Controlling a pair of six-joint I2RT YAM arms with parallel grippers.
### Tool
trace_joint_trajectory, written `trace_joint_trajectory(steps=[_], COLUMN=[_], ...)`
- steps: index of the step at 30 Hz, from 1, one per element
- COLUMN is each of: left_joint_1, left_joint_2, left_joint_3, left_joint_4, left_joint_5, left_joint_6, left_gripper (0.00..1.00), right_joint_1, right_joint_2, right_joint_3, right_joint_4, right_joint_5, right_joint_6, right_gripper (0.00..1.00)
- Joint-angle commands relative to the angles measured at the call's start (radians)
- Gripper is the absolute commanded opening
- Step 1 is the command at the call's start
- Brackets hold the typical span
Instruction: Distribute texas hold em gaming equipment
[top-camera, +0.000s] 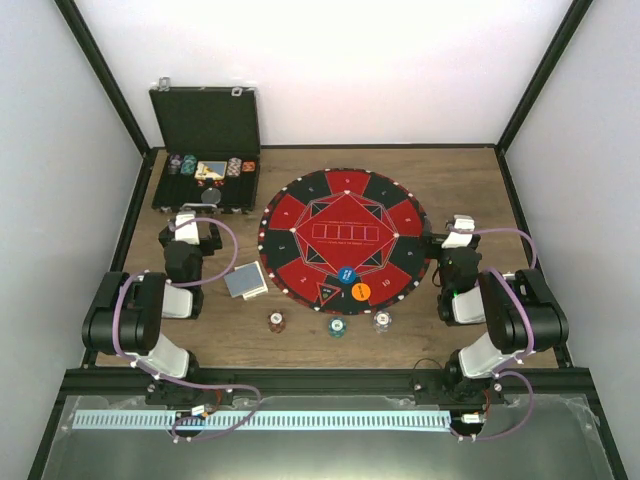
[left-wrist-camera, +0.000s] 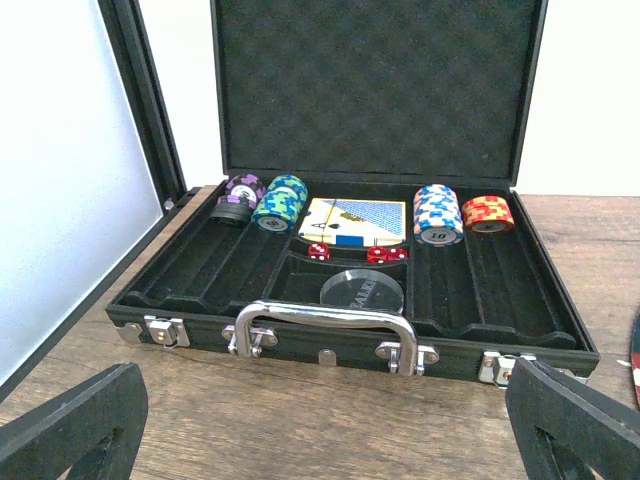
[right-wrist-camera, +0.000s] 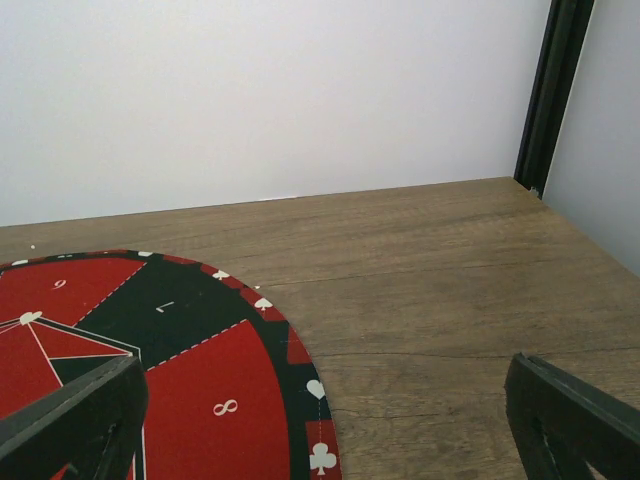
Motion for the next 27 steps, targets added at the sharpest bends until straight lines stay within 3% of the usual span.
trace_joint_trajectory(steps=[1,11,13,15,18,22,24,27], left_joint_1=[0.000,0.008,0.012,0.013,0.026,0.070,0.081,0.086], left_joint_2=[0.004,-0.039,-0.149,-0.220,-0.299,-0.360,-0.387,-0.424], left_joint_3=[0.001,0.010,0.063,0.149,0.306,0.526,0.590,0.654], left_joint_4=[0.026,-0.021,-0.202,-0.382,-0.678,-1.052,-1.190,-1.355], left_joint_5=[0.007,0.054,0.108,0.113,0.143,0.312,0.380,0.428], left_joint_6=[-0.014,-0.010,0.005,0.011,0.016,0.000,0.014,0.049], left_gripper=[1.00,1.00,1.00,1.00,1.00,1.00,1.00,1.00], right_joint_1=[-0.001,-0.018,-0.017,-0.020,-0.020,-0.021,-0.021,-0.013], right_joint_2=[-0.004,-0.074,-0.155,-0.246,-0.297,-0.365,-0.401,-0.448], right_joint_3=[0.004,-0.012,0.031,0.151,0.334,0.485,0.541,0.546], right_joint_4=[0.038,0.011,-0.149,-0.456,-0.782,-1.010,-1.103,-1.118], right_joint_5=[0.004,0.027,0.098,0.175,0.159,0.170,0.057,-0.311], right_joint_6=[-0.009,0.018,0.060,0.129,0.168,0.421,0.429,0.381], right_gripper=[1.00,1.00,1.00,1.00,1.00,1.00,1.00,1.00])
